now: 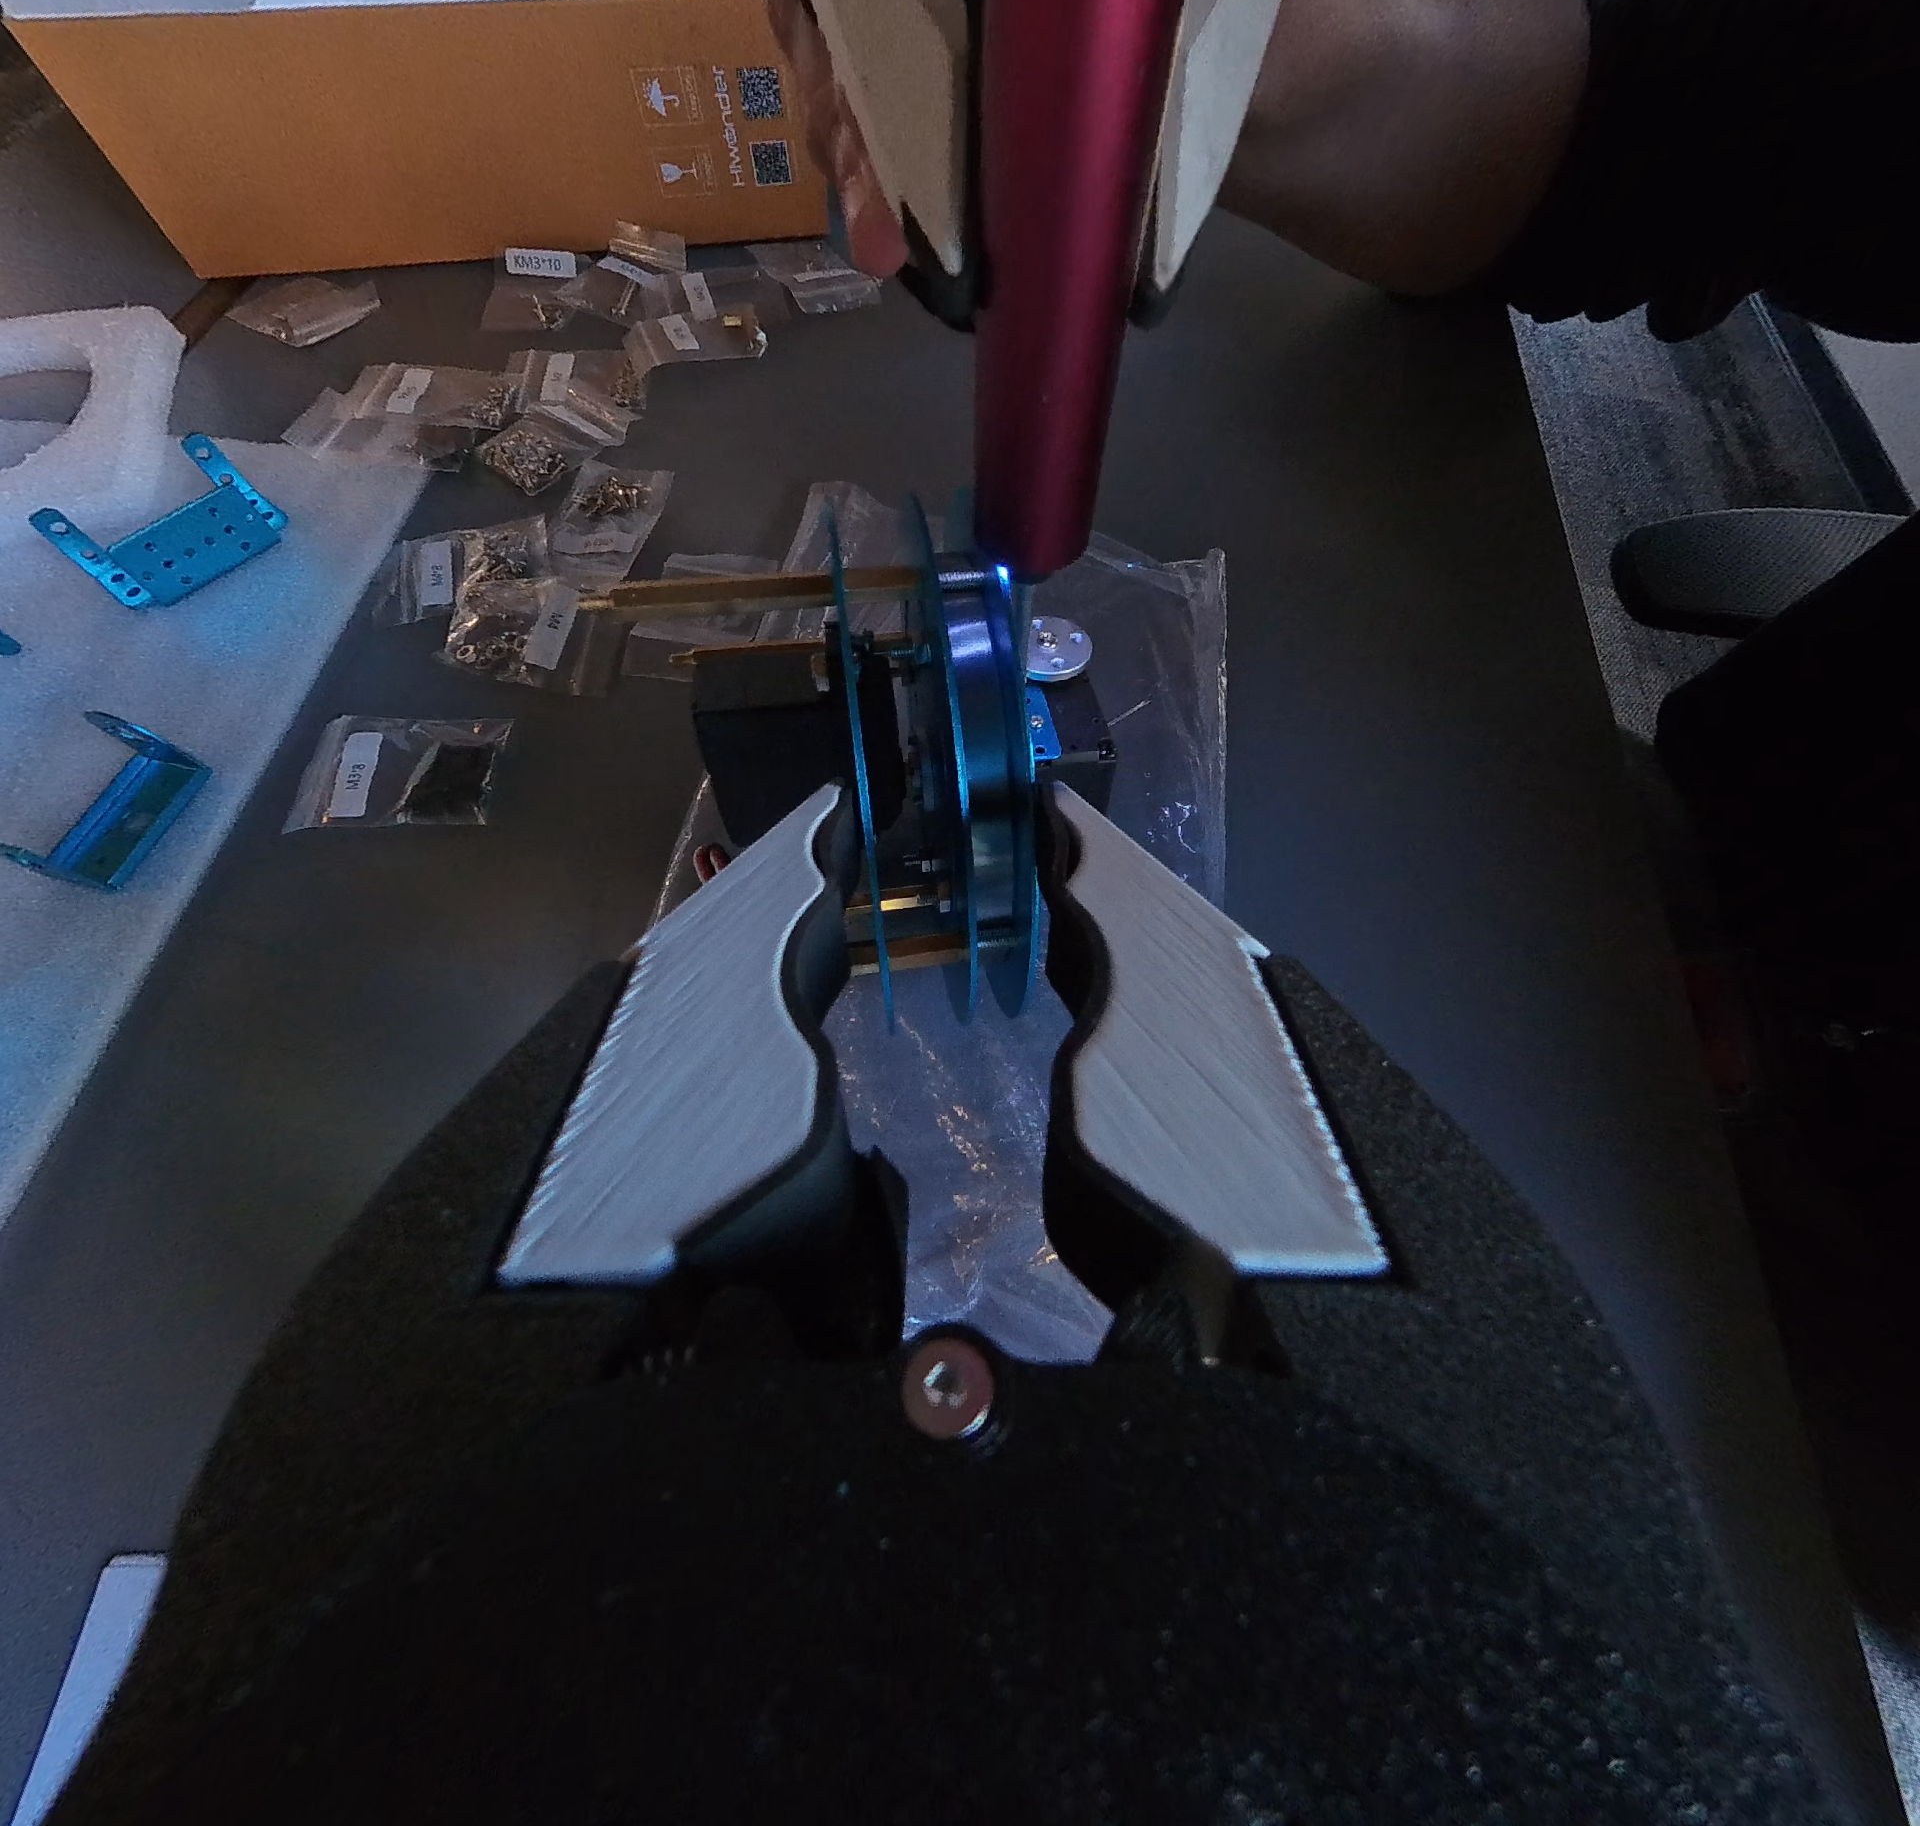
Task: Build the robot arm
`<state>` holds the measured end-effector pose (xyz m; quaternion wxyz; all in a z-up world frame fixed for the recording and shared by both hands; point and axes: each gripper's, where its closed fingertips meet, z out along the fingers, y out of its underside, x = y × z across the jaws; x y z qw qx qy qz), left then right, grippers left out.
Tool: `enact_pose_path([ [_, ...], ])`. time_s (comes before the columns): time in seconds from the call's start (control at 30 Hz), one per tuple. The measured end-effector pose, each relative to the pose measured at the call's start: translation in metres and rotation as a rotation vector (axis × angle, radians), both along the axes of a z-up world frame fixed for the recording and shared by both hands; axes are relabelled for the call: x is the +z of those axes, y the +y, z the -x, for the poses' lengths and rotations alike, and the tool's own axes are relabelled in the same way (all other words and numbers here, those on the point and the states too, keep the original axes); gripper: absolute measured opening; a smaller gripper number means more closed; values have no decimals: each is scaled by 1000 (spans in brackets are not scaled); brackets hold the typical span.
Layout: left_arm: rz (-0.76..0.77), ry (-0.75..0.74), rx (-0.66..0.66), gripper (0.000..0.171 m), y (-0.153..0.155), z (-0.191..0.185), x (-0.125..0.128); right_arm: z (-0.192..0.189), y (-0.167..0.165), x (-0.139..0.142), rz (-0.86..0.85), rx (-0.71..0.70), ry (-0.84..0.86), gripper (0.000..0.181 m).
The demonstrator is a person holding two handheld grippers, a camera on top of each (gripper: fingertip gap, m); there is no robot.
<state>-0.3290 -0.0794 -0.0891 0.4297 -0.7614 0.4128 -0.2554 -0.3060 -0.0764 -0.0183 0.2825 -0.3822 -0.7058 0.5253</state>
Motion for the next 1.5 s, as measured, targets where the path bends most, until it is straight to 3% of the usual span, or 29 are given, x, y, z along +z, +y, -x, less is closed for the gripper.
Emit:
enact_pose_path([
  [0.97, -1, 3, 30, 31, 3, -1, 0, 3, -12, -4, -142, -18, -79, 19],
  [1.5, -4, 6, 34, 31, 3, 0, 0, 3, -11, -4, -89, -11, -81, 19],
])
